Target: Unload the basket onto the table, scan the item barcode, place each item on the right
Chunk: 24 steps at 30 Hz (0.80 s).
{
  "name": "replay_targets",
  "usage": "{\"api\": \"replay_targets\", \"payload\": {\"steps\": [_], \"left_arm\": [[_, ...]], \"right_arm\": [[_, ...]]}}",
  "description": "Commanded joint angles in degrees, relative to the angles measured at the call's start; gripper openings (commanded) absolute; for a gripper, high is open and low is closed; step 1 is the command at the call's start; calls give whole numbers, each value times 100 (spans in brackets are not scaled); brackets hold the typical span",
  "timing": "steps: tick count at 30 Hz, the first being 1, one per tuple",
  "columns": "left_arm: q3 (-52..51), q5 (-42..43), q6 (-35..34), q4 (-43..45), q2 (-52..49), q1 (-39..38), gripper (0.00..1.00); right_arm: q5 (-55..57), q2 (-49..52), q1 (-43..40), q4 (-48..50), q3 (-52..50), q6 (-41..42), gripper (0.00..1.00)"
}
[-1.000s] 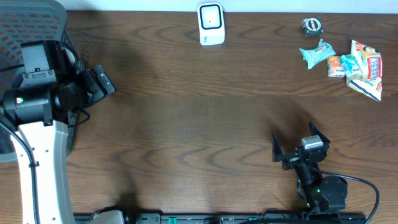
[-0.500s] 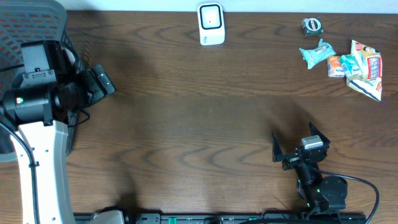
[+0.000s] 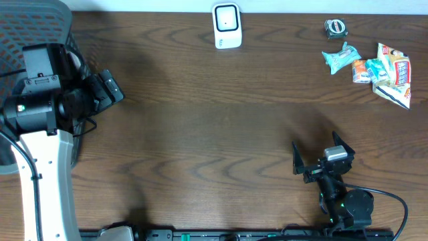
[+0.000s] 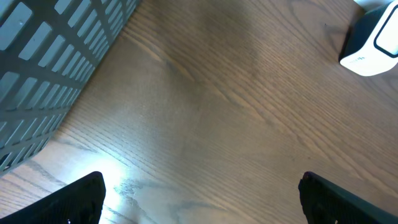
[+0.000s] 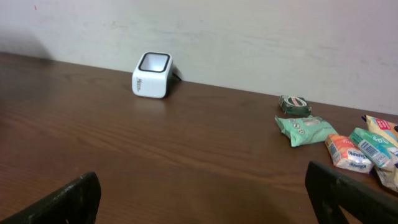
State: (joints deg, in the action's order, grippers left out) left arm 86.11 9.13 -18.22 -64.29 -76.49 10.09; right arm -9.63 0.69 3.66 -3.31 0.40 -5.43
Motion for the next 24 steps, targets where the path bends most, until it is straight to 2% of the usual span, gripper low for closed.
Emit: {"api": "replay_targets", "payload": {"steps": [1,15,22,24], "left_arm": [[122,31,-7,-15,-13,24,98],[122,28,11,-17,-13,24,98],[-164,31,74,-466,-9,24,98],[-372,37,310,-540,33,7,98]], "right_arm": [[26,-37,-35,-31,-9,66,99],[26,-37,-35,-31,-9,66,99],[26,-37,-35,-31,-9,66,99],[26,-37,-35,-31,-9,66,99]]}}
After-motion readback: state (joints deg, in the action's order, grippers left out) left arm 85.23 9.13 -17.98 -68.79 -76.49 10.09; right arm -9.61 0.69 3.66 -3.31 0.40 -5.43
